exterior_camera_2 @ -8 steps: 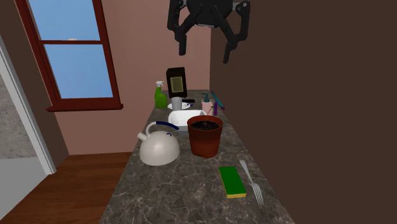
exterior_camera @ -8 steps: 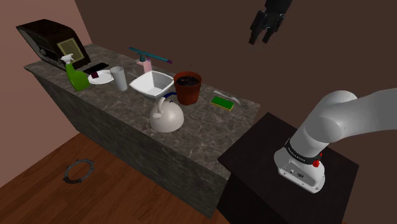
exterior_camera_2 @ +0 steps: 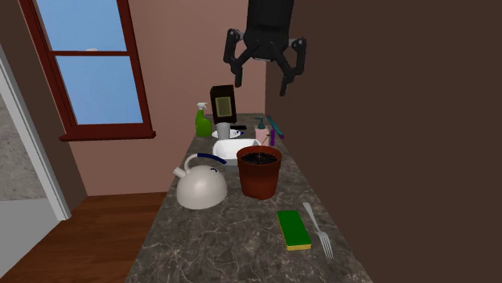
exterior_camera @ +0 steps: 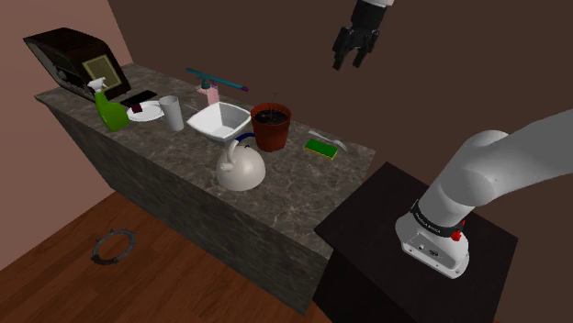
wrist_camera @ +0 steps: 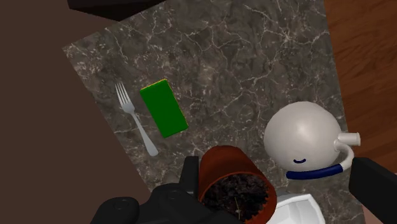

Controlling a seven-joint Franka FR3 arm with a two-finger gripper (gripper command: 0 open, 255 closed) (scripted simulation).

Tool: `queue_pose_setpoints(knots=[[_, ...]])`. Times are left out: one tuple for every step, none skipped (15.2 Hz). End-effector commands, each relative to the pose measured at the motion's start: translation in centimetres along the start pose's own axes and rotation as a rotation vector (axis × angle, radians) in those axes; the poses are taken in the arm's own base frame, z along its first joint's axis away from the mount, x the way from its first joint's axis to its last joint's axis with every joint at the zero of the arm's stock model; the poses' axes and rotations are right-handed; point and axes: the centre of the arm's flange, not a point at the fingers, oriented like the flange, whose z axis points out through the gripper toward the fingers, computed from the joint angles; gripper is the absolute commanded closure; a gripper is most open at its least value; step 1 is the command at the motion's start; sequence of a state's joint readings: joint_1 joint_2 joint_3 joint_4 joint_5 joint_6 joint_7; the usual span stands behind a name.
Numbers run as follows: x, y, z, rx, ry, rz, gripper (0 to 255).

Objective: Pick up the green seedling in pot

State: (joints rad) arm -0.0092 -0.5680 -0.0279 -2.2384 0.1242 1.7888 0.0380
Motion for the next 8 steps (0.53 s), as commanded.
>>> queue_pose_setpoints(knots=[[2.2, 0.1, 1.4, -0.002, -0.003, 0.0, 0], [3.3, 0.0, 2.2, -0.002, -0.006, 0.0, 0], [4.4, 0.0, 3.0, -0.003, -0.008, 0.0, 0], [5.5, -0.1, 3.7, -0.004, -0.01, 0.0, 0], [6.6, -0.2, 4.5, -0.004, -0.012, 0.0, 0], [7.7, -0.2, 5.3, -0.005, -0.015, 0.0, 0], [8.8, -0.3, 6.0, -0.005, -0.017, 0.0, 0], [9.9, -0.4, 6.8, -0.006, -0.019, 0.0, 0]])
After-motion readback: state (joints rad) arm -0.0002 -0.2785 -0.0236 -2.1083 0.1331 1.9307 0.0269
